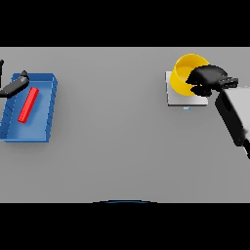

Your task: Pick up the red beaker and tilt it to pour out 1 green nut into yellow bowl. Pick up the yellow bowl and place it on the metallic measuring scale.

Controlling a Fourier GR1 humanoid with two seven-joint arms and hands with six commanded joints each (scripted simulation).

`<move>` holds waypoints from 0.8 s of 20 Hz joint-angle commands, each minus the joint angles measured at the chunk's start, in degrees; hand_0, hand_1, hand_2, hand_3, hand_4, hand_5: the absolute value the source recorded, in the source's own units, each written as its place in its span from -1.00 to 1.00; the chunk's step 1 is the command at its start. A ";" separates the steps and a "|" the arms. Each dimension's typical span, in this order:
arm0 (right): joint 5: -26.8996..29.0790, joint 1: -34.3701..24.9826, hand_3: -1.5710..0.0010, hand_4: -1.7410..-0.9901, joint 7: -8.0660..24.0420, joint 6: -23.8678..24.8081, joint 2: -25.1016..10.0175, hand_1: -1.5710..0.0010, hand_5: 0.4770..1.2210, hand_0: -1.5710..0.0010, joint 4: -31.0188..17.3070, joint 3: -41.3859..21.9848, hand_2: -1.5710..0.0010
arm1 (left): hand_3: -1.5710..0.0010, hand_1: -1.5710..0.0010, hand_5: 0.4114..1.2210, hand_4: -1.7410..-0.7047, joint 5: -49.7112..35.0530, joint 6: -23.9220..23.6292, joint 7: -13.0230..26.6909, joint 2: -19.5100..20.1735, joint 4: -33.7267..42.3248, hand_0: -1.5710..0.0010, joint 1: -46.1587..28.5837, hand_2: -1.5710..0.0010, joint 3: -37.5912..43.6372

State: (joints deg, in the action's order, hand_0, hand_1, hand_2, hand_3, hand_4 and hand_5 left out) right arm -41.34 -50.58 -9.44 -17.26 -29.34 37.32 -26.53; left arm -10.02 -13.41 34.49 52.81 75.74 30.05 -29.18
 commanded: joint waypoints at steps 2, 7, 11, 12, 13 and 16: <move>0.66 -0.24 -0.30 -0.78 0.06 -0.50 0.65 -0.84 1.00 -0.96 -1.62 0.38 -0.90 | 1.00 1.00 -0.18 0.79 0.46 -0.39 0.44 -0.68 -0.23 1.00 0.10 1.00 -0.50; 1.51 -0.93 0.15 -0.21 0.35 -2.82 0.58 0.29 0.10 0.20 -2.42 0.79 0.12 | 1.00 1.00 -0.18 0.80 0.25 -0.11 0.30 -0.55 -0.48 1.00 0.05 1.00 -0.34; 1.21 -1.56 0.31 -0.05 -1.03 -3.18 0.92 0.71 -0.18 0.67 -3.81 0.46 0.50 | 1.00 1.00 -0.19 0.80 0.48 0.26 -1.10 -1.55 -2.76 1.00 0.82 1.00 -0.30; 0.72 -1.91 0.35 -0.02 -1.87 -3.19 0.68 0.77 -0.22 0.74 -4.38 0.05 0.57 | 1.00 1.00 -0.20 0.79 0.08 0.65 -1.30 -1.08 -2.52 1.00 0.72 1.00 0.03; 0.42 -1.96 0.39 0.02 -2.04 -3.21 1.07 0.81 -0.25 0.79 -4.59 -0.34 0.63 | 1.00 1.00 -0.20 0.79 0.40 0.39 -0.95 -1.31 -2.54 1.00 0.92 1.00 -0.21; -0.27 -2.55 0.51 0.11 -2.05 -2.72 1.54 0.91 -0.30 0.89 -5.90 -0.72 0.78 | 1.00 1.00 -0.21 0.78 0.52 0.15 -0.73 -2.09 -3.08 1.00 1.56 1.00 -0.31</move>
State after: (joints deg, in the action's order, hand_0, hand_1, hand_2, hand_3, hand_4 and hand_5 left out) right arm -41.63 -53.13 -11.39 -19.97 -27.77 31.43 -27.25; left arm -9.49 -13.28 33.78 50.73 72.66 31.66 -29.48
